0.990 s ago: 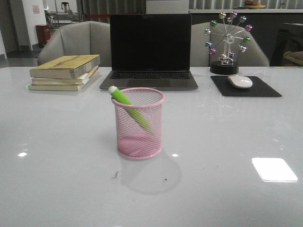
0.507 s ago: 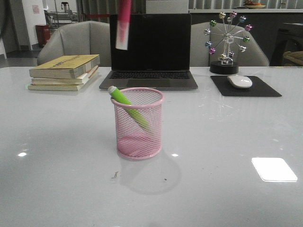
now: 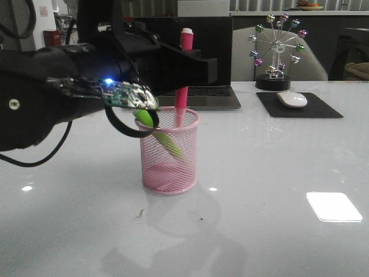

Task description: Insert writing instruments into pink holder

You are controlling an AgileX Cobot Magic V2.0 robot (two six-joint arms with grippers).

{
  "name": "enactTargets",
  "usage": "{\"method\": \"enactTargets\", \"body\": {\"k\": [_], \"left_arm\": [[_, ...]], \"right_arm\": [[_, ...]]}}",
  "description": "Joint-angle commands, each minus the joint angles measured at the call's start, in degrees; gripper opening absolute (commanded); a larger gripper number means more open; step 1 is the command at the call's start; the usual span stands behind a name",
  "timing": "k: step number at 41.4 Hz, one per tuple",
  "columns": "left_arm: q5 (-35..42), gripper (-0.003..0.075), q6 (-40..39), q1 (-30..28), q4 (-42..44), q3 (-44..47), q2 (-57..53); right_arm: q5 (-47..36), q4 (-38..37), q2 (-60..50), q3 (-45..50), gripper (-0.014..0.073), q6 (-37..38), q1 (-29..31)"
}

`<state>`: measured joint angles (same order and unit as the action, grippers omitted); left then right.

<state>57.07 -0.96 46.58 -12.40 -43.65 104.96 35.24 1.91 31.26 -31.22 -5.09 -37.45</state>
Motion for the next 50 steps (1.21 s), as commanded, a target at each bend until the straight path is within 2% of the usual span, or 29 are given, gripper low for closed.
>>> {"method": "enactTargets", "body": {"k": [1,2,8,11,19,27,33,40,46,50], "left_arm": [[5.9,0.0185,-0.6,0.5,0.0,-1.6,-1.5],[5.9,0.0202,-0.6,0.5,0.0,-1.6,-1.2],[6.1,0.0411,-0.6,0.5,0.0,-1.6,-1.0],[6.1,0.0456,-0.6,0.5,0.0,-1.6,-1.0],[5.4,0.0458,-0.6,0.5,0.2,-1.6,-2.2],[-5.2,0.0458,2.1,0.0,0.2,-1.7,-9.5],[-22.8,0.0458,5.8,-0.9,0.4,-4.4,-17.0],[-53.6,0.0458,10.6,-2.0,2.0,-11.2,-26.2],[-70.2,0.0458,10.6,-3.1,2.1,-14.7,-34.5],[-76.3,0.0458,10.6,-3.3,2.8,-15.0,-39.9]], "right_arm": [[-4.0,-0.2,0.1,-1.6,0.0498,-0.3,0.3],[-4.0,-0.2,0.1,-1.6,0.0498,-0.3,0.3],[-4.0,-0.2,0.1,-1.6,0.0498,-0.3,0.3],[-4.0,-0.2,0.1,-1.6,0.0498,-0.3,0.3],[-4.0,-0.2,0.1,-1.6,0.0498,-0.3,0.3],[-4.0,-0.2,0.1,-1.6,0.0498,-0.3,0.3],[-4.0,-0.2,0.1,-1.6,0.0498,-0.3,0.3],[-4.0,-0.2,0.1,-1.6,0.0498,-0.3,0.3],[-4.0,-0.2,0.1,-1.6,0.0498,-0.3,0.3],[-4.0,-0.2,0.1,-1.6,0.0498,-0.3,0.3]]}}
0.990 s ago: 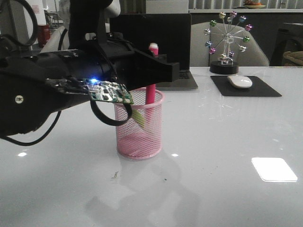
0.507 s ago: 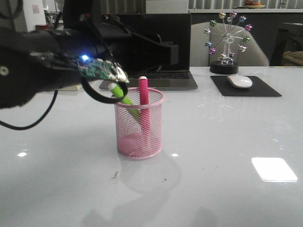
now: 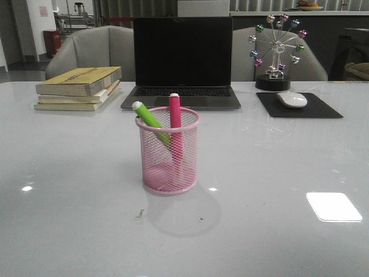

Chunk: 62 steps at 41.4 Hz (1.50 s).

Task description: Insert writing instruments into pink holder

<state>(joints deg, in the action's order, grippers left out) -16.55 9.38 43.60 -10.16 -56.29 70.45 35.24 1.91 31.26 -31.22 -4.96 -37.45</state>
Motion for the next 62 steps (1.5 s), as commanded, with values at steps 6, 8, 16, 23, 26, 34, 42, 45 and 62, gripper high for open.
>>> {"method": "enactTargets", "body": {"k": [6,8,16,23,26,34,42,45,62], "left_arm": [[-13.3,0.0458,0.2,-0.4,1.9,-2.3,-13.7],[-16.1,0.0458,0.2,-0.4,2.2,-1.8,-16.3],[-20.3,0.0458,0.2,-0.4,4.4,5.0,-26.6],[-20.4,0.0458,0.2,-0.4,5.9,11.5,-33.4],[-20.4,0.0458,0.2,-0.4,6.4,13.4,-35.2],[-20.6,0.0458,0.2,-0.4,9.0,15.6,-36.3],[-19.1,0.0456,-0.6,-0.4,10.2,15.6,-36.3],[-19.1,0.0449,-0.6,-0.4,10.2,15.6,-36.3],[-19.1,0.0146,-4.1,-0.4,10.2,15.6,-36.3]], "right_arm": [[-4.0,-0.2,0.1,-1.6,0.0498,-0.4,0.3],[-4.0,-0.2,0.1,-1.6,0.0498,-0.4,0.3],[-4.0,-0.2,0.1,-1.6,0.0498,-0.4,0.3],[-4.2,-0.2,0.1,-1.6,0.0498,-0.4,0.3],[-4.5,-0.2,0.1,-1.6,0.0498,-0.4,0.3],[-4.5,-0.4,0.1,-1.6,0.0498,-0.4,0.3],[-4.5,-0.8,0.1,-1.6,0.0498,-0.4,0.3],[-4.5,-0.8,0.1,-1.6,0.0490,-0.4,0.3],[-4.3,-0.8,0.1,-1.6,0.0057,-0.4,0.3]]}}
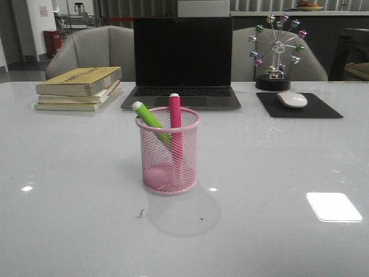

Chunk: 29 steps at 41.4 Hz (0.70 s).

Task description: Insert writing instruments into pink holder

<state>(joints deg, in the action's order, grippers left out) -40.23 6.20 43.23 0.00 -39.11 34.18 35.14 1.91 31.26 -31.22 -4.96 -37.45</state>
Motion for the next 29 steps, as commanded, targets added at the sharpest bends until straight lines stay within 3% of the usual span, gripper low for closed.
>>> {"method": "enactTargets", "body": {"k": [1,3,29], "left_arm": [[4.6,0.0122,-0.9,0.0,0.0,-1.6,0.0],[4.6,0.0087,-0.9,0.0,0.0,-1.6,0.0],[4.6,0.0091,-0.9,0.0,0.0,-1.6,0.0]], "right_arm": [[-4.2,-0.8,0.1,-1.6,0.0056,-0.4,0.3],[-4.2,-0.8,0.1,-1.6,0.0056,-0.4,0.3],[-4.2,-0.8,0.1,-1.6,0.0056,-0.4,0.3]]}}
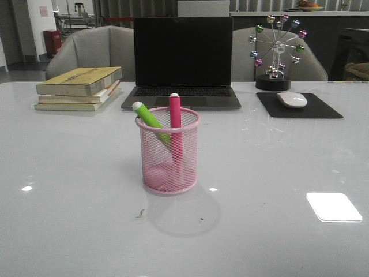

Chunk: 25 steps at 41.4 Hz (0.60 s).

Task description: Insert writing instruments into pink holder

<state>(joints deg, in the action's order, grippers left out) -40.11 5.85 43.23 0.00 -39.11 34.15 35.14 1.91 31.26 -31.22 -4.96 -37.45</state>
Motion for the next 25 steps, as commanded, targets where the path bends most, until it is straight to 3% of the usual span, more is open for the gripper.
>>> {"method": "enactTargets", "body": {"k": [1,11,16,25], "left_arm": [[4.4,0.0091,-0.6,0.0,0.0,-1.6,0.0],[5.2,0.0091,-0.3,-1.1,5.1,-1.3,-2.1],[12.0,0.0091,-0.3,-7.0,4.7,1.6,-5.4],[30.4,0.0091,-0.3,-22.6,2.1,16.1,-14.9]], "right_arm": [[-4.2,-0.8,0.1,-1.6,0.0056,-0.4,0.3],[-4.2,-0.8,0.1,-1.6,0.0056,-0.4,0.3],[-4.3,-0.8,0.1,-1.6,0.0056,-0.4,0.3],[-4.3,-0.8,0.1,-1.6,0.0056,-0.4,0.3]]}}
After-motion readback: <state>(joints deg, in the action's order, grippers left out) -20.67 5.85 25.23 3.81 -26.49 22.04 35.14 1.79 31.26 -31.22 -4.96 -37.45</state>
